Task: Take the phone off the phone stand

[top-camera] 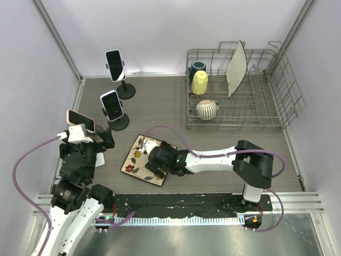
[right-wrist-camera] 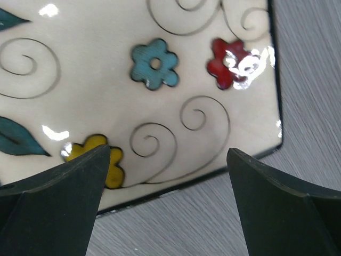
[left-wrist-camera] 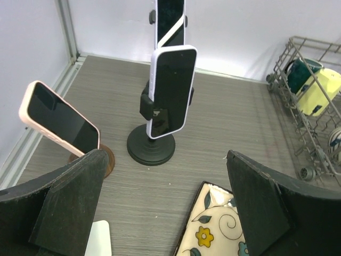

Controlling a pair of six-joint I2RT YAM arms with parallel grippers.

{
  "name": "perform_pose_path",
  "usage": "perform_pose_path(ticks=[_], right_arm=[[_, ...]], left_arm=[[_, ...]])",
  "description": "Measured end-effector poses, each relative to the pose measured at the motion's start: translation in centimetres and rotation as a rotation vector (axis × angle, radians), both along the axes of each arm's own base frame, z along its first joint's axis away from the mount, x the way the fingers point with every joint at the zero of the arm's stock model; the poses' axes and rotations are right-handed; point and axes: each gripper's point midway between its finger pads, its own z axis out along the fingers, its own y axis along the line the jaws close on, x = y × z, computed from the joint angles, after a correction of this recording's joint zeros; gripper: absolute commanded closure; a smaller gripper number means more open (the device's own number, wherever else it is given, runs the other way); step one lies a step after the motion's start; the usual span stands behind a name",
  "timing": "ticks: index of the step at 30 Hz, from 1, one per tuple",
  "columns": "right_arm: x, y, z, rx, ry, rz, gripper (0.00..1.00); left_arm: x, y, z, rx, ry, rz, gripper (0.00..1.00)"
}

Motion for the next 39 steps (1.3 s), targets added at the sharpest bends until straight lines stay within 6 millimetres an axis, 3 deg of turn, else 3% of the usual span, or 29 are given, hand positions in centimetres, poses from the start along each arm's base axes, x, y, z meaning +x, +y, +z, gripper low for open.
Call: perform_pose_path(ticks=[4, 6, 11, 16, 20, 27, 36, 39], right_arm=[[0.2, -1.5, 0.2, -0.010, 0.019, -0.021, 0.04], [-0.3, -1.2, 0.4, 0.009, 0.045, 0.000, 0.04], [-3.4, 1.6, 1.3, 0.078, 0.118, 0.127, 0.04], [-7.1, 6.7, 2.9, 0.148, 0.146, 0.278, 0.04], [-8.2, 8.0, 1.9, 0.132, 0.156, 0.323, 0.04], [-6.8, 6.4, -0.8, 0.015, 0.115, 0.296, 0.04], [-3.8, 5.1, -0.8, -0.034, 0.043, 0.236, 0.04], [-1.9, 4.4, -0.8, -0.038, 0.036, 0.200, 0.04]], left_arm=[[0.7, -0.8, -0.9, 0.019, 0.043, -0.026, 0.00], [0.8, -0.9, -0.9, 0.020, 0.046, -0.033, 0.00], [0.4, -0.7, -0.5, 0.011, 0.025, -0.028, 0.00], [0.0, 0.0, 0.0, -0.001, -0.001, -0.003, 0.00], [0.0, 0.1, 0.0, -0.001, -0.002, 0.005, 0.00], [-0.1, 0.1, 0.0, -0.001, -0.002, 0.005, 0.00], [-0.1, 0.2, 0.0, -0.002, -0.003, 0.009, 0.00], [-0.1, 0.2, 0.0, -0.002, -0.003, 0.009, 0.00]])
